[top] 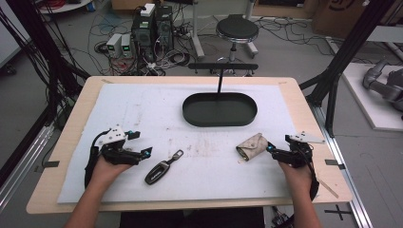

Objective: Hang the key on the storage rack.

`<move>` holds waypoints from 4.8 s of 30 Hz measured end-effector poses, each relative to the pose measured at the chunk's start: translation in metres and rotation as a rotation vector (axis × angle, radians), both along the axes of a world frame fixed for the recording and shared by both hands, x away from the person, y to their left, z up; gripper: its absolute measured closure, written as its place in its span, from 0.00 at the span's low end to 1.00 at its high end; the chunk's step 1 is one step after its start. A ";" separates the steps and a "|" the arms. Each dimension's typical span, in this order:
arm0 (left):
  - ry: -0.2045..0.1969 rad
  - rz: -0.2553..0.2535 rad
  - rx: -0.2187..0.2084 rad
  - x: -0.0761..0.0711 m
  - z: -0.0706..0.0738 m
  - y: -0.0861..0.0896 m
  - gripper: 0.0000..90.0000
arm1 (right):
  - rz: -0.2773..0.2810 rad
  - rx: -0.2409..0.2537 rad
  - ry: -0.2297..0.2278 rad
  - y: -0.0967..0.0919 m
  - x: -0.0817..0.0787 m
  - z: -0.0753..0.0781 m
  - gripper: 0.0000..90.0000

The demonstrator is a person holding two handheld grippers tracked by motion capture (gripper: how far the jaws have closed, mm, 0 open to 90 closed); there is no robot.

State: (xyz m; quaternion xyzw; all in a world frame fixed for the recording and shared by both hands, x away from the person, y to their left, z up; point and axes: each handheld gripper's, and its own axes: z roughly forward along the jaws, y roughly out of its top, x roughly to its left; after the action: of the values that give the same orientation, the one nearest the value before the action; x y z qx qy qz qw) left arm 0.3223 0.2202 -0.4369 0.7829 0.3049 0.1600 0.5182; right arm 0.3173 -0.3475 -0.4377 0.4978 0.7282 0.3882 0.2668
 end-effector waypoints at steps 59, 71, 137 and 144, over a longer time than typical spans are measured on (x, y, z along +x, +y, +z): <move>0.134 -0.166 0.217 -0.014 -0.015 -0.082 0.89 | 0.025 -0.011 0.012 0.005 0.000 -0.002 0.22; 0.087 -0.177 0.150 -0.014 0.003 -0.076 0.93 | 0.024 -0.007 0.010 0.005 0.000 -0.001 0.22; -0.103 0.057 0.105 0.159 0.129 -0.138 0.93 | 0.014 0.027 0.017 -0.001 -0.001 -0.004 0.22; -0.089 0.062 0.125 0.164 0.122 -0.144 0.93 | 0.017 0.024 0.016 0.000 -0.001 -0.004 0.22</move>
State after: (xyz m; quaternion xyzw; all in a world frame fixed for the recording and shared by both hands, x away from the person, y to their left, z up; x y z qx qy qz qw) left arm 0.4860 0.0760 -0.3149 0.7960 0.2949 0.2293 0.4763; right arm 0.3165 -0.3473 -0.4418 0.4979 0.7299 0.3951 0.2516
